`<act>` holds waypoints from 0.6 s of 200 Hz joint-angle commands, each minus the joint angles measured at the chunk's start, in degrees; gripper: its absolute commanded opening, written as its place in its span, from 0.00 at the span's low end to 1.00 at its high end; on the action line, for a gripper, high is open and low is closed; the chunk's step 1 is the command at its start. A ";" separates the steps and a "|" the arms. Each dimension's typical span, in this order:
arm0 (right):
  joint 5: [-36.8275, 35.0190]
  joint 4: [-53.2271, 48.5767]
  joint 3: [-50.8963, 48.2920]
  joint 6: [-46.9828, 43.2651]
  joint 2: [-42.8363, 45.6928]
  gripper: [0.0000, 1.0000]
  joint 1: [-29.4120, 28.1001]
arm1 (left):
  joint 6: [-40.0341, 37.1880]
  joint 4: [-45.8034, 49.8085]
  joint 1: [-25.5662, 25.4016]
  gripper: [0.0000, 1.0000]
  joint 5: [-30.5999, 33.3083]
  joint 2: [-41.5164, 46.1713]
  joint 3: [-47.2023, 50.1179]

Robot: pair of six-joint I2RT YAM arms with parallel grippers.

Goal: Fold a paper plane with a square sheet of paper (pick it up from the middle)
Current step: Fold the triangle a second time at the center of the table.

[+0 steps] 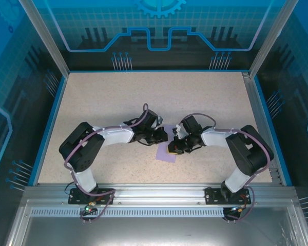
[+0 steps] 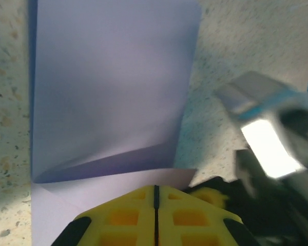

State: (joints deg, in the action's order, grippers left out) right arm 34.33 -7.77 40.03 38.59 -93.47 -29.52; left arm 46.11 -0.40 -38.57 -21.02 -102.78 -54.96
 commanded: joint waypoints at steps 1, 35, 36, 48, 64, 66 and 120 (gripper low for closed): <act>0.60 -0.52 -2.61 0.99 2.49 0.06 0.21 | -0.86 2.06 -0.71 0.06 -1.77 -3.28 -0.98; 1.08 1.29 -5.57 1.66 1.43 0.07 -0.15 | -0.58 2.48 -0.72 0.05 -0.12 -6.07 -1.29; 1.08 1.29 -5.57 1.66 1.43 0.07 -0.15 | -0.54 2.50 -0.72 0.05 -0.06 -6.13 -1.24; 0.68 0.65 -6.18 1.05 0.69 0.07 -0.14 | -0.57 2.54 -0.73 0.05 0.07 -6.79 -1.16; -0.59 -0.12 -7.36 0.05 0.14 0.07 -0.01 | -0.49 2.73 -0.79 0.04 0.51 -7.42 -0.94; -0.54 -0.09 -7.44 0.02 0.13 0.07 0.03 | -0.54 2.77 -0.76 0.04 0.57 -7.50 -0.94; 1.69 -0.01 -10.38 0.17 4.26 0.10 0.05 | -0.81 3.00 -0.74 0.03 0.89 -8.09 -0.87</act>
State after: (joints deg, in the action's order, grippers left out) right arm 35.20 -4.71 32.45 39.13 -91.02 -29.56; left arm 46.17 0.01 -38.92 -21.56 -108.33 -55.83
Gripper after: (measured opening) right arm 0.093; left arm 0.044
